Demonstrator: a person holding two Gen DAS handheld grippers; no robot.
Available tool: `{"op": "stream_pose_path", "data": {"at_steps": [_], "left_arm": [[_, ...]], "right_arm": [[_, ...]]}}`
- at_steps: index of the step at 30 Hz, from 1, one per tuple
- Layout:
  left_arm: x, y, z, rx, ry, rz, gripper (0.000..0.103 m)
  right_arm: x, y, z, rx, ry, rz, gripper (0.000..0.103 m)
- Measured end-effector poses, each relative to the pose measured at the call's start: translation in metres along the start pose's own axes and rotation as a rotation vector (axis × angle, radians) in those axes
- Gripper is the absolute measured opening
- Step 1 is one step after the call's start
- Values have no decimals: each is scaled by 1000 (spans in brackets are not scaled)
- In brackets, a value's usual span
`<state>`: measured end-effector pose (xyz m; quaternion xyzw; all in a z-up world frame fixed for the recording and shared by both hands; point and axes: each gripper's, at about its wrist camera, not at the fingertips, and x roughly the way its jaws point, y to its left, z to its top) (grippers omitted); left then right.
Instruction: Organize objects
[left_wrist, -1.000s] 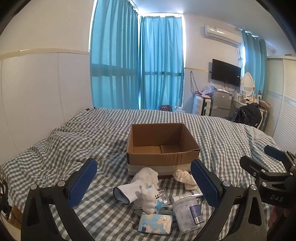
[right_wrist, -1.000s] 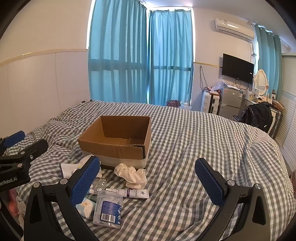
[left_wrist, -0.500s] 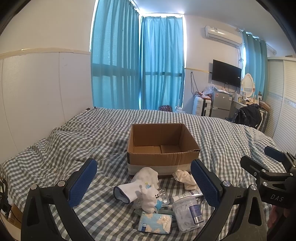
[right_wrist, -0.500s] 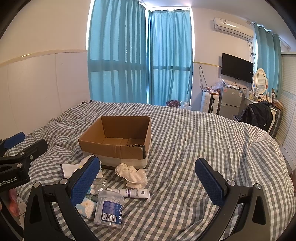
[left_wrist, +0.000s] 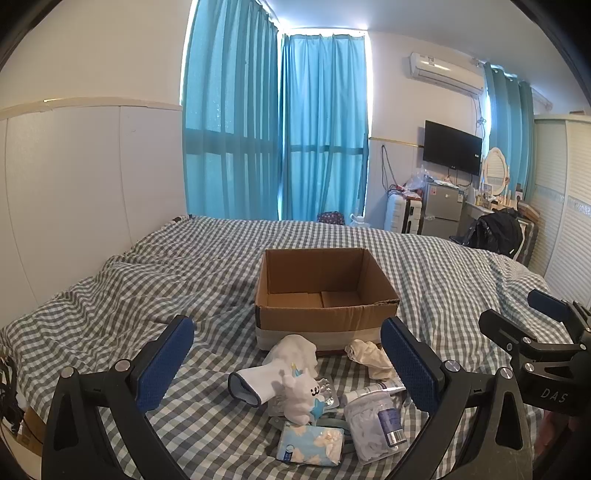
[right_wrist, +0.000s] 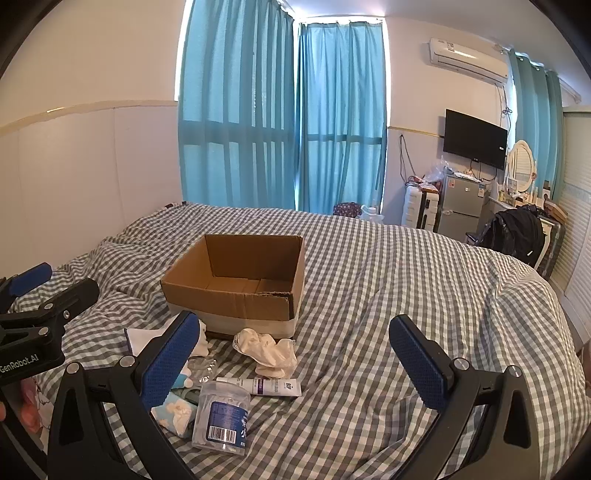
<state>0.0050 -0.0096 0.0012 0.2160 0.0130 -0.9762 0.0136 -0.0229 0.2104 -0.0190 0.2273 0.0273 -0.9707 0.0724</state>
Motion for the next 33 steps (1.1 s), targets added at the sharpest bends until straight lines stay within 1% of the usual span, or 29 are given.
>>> {"op": "stream_pose_path", "data": {"at_steps": [19, 33], "left_arm": [[-1, -1, -2, 3, 4, -2, 103], [-7, -3, 1, 2, -9, -5, 103]], "right_arm": [[1, 0, -1, 3, 6, 3, 103], [-5, 1, -1, -1, -5, 1, 103]]}}
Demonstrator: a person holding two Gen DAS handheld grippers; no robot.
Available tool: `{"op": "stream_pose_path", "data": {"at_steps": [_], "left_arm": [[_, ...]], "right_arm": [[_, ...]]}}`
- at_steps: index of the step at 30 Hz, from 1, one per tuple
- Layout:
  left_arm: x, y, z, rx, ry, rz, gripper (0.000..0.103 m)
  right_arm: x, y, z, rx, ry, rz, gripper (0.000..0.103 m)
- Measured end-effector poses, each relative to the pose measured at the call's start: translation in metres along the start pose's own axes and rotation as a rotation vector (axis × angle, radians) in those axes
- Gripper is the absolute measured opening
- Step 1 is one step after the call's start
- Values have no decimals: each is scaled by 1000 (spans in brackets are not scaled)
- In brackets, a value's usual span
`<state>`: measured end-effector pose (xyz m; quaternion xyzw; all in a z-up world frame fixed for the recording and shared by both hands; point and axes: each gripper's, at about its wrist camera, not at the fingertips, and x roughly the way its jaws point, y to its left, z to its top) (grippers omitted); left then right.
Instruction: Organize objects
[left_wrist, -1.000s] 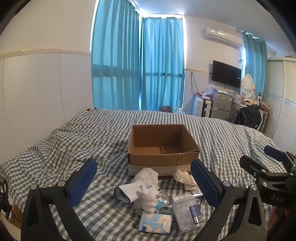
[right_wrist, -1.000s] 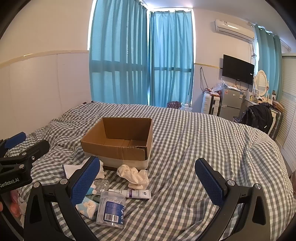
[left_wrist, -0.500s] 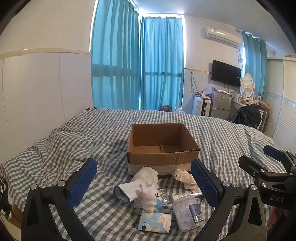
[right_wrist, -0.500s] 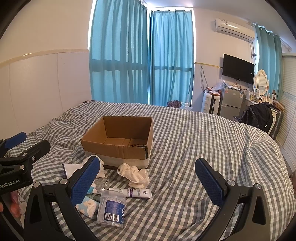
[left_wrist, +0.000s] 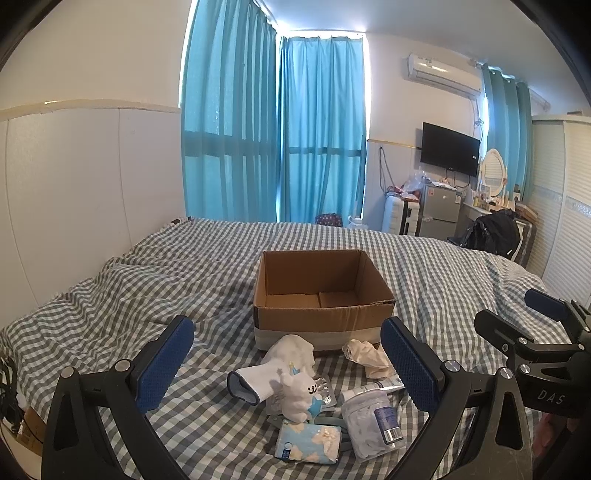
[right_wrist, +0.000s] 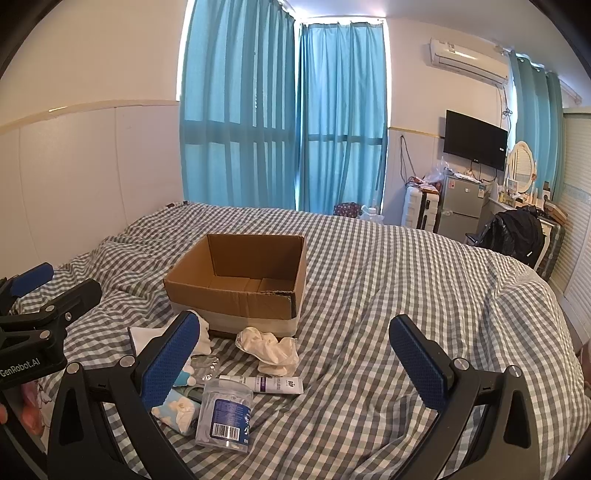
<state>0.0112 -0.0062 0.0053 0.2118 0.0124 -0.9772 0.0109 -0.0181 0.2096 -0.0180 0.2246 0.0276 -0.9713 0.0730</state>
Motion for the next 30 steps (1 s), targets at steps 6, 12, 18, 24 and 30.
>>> {"op": "stream_pose_path", "data": {"at_steps": [6, 12, 18, 24, 30], "left_arm": [[-3, 1, 1, -1, -5, -1, 103], [-7, 2, 2, -3, -13, -1, 103], [1, 1, -7, 20, 26, 21, 103], [39, -1, -53, 64, 178, 37, 103], [77, -9, -107, 116, 330, 8, 102]], "right_arm": [[-4, 2, 1, -4, -6, 3, 103], [-10, 5, 3, -3, -20, 4, 103], [-13, 7, 4, -8, -16, 5, 103], [3, 15, -13, -21, 70, 26, 103], [32, 21, -41, -39, 174, 17, 103]]}}
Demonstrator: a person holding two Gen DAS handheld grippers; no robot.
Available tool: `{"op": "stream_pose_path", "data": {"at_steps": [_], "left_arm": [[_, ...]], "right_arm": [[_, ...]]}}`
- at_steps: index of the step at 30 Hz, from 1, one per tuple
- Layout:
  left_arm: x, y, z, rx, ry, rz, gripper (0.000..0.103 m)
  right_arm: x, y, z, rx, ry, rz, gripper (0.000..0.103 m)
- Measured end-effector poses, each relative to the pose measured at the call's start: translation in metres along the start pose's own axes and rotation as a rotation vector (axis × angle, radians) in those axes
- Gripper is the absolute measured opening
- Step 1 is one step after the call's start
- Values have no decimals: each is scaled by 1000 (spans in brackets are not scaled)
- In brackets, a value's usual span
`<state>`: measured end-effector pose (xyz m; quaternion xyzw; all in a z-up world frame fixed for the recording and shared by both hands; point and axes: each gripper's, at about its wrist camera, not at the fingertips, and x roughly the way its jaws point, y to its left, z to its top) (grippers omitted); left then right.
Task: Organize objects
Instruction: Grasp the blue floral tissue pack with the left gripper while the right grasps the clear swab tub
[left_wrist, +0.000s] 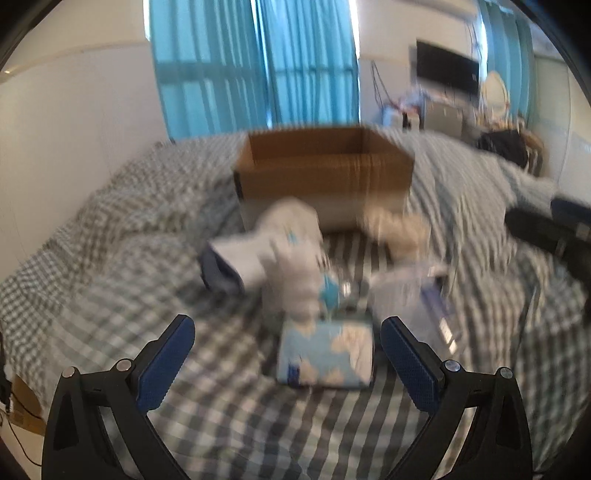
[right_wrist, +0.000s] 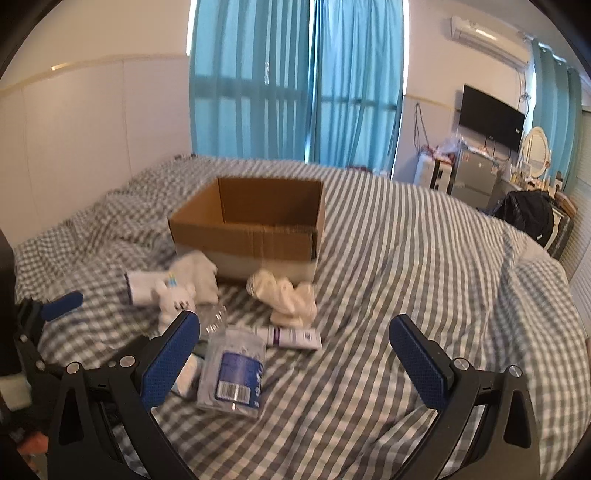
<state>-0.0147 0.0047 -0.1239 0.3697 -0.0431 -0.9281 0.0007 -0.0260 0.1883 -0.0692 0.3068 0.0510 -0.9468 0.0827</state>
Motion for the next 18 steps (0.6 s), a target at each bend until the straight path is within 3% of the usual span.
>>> {"op": "stream_pose_path", "data": {"at_steps": [8, 9, 11, 15, 18], "left_arm": [[50, -18, -18, 23, 150, -89, 95], [54, -18, -17, 20, 160, -91, 92], [64, -18, -18, 28, 188, -91, 76], [57, -11, -16, -5, 183, -127, 75], [34, -2, -8, 2, 138, -97, 75]], "right_arm": [[31, -12, -15, 33, 73, 4, 103], [35, -12, -16, 38, 84, 1, 103], [41, -14, -19, 43, 103, 7, 103], [49, -15, -21, 45, 127, 12, 103], [51, -14, -19, 43, 136, 13, 103]]}}
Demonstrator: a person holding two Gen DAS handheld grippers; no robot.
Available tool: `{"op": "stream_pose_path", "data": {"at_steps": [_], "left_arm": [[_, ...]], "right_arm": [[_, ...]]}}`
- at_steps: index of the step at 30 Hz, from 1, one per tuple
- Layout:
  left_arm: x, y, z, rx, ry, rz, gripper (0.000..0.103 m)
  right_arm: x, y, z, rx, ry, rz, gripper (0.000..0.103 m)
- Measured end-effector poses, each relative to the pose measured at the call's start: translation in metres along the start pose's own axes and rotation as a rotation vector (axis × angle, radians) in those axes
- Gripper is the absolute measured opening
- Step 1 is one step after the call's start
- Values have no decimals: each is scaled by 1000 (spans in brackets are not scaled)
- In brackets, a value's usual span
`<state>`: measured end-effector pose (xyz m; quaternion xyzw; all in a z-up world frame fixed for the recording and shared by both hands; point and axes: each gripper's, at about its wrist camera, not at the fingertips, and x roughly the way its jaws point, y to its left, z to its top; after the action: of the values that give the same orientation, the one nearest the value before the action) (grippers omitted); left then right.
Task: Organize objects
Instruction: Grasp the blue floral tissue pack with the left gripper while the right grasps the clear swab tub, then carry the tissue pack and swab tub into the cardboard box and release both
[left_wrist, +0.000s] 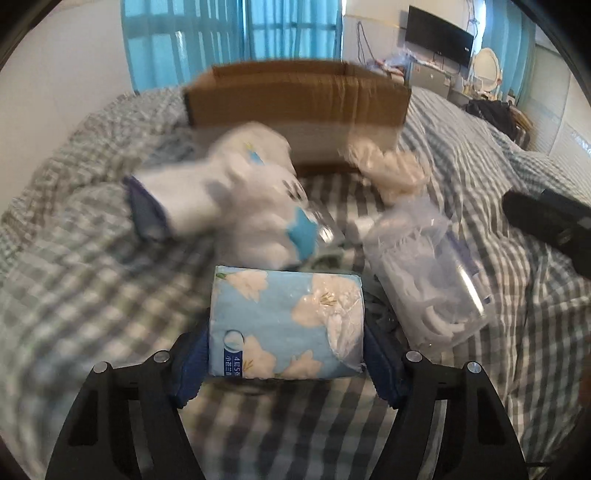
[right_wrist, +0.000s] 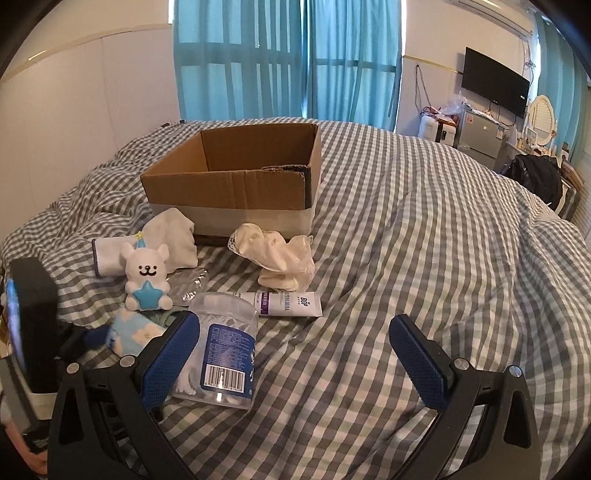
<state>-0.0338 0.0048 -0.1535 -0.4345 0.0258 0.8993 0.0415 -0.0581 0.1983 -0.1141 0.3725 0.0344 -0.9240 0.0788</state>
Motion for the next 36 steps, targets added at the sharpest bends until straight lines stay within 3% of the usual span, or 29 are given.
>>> {"op": "stream_pose_path", "data": {"at_steps": [5, 9, 14, 16, 19, 23, 30, 36], "left_arm": [[-32, 19, 16, -14, -93, 61, 75], [-35, 29, 17, -39, -108, 70, 75], [-30, 36, 12, -59, -81, 62, 75], [-29, 34, 11, -55, -80, 68, 75], [-32, 32, 10, -55, -83, 67, 75], [-40, 31, 9, -51, -94, 70, 75], [-63, 26, 16, -65, -135, 61, 75], [-82, 20, 30, -83, -180, 50, 75]], "right_arm": [[7, 13, 0, -16, 23, 13, 103], [25, 35, -8, -52, 87, 53, 101], [45, 50, -18, -80, 159, 66, 87], [51, 50, -21, -80, 185, 78, 73], [55, 47, -24, -65, 216, 107, 64], [45, 46, -26, -73, 194, 102, 64], [3, 38, -15, -54, 38, 97, 63], [-30, 32, 3, -48, -36, 89, 63]]}}
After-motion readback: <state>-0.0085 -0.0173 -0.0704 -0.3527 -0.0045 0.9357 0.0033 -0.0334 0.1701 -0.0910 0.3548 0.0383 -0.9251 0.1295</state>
